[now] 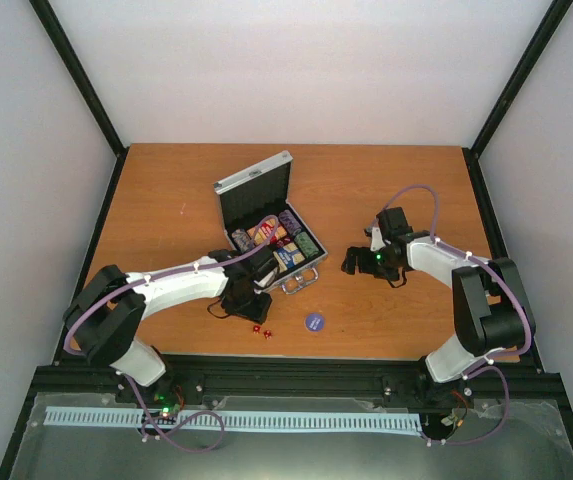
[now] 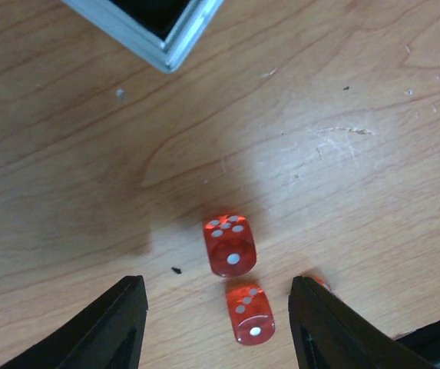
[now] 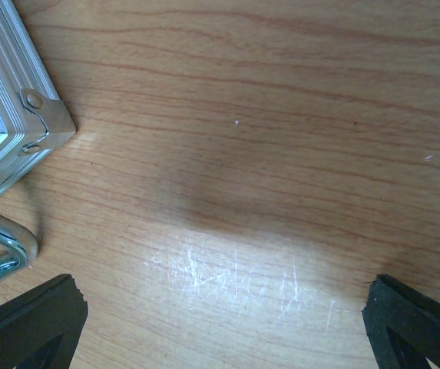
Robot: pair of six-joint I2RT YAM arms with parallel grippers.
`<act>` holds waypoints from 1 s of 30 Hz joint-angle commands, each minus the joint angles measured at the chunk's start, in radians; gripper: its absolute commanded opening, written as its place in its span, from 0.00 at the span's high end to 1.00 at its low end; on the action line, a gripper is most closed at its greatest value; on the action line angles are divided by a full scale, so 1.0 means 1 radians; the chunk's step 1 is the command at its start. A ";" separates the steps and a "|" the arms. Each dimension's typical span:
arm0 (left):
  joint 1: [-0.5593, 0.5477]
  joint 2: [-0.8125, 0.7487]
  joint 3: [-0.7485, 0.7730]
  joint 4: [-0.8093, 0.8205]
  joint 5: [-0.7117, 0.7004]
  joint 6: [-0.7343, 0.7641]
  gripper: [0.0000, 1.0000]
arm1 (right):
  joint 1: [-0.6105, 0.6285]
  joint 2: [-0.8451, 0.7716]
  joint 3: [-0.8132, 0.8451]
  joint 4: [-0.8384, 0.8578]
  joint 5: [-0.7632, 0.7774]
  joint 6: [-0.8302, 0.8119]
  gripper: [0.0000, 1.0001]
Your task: Pack up texas hold em set
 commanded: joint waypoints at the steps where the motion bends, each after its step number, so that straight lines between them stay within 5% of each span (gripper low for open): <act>1: 0.000 0.035 0.035 0.045 0.043 -0.048 0.47 | -0.006 -0.003 -0.041 -0.015 -0.009 0.002 0.00; 5: -0.001 0.072 0.048 0.056 0.031 -0.044 0.57 | -0.005 -0.006 -0.049 -0.013 -0.009 0.001 0.00; 14: -0.001 0.097 0.058 0.056 0.001 -0.042 0.99 | -0.006 -0.006 -0.047 -0.014 -0.006 0.002 0.00; 24: 0.003 -0.030 0.290 -0.213 -0.144 0.157 0.93 | -0.005 0.006 -0.043 -0.010 -0.004 0.000 0.00; 30: 0.114 0.057 0.382 -0.115 -0.196 0.409 0.89 | -0.007 0.016 -0.036 -0.003 -0.008 0.002 0.00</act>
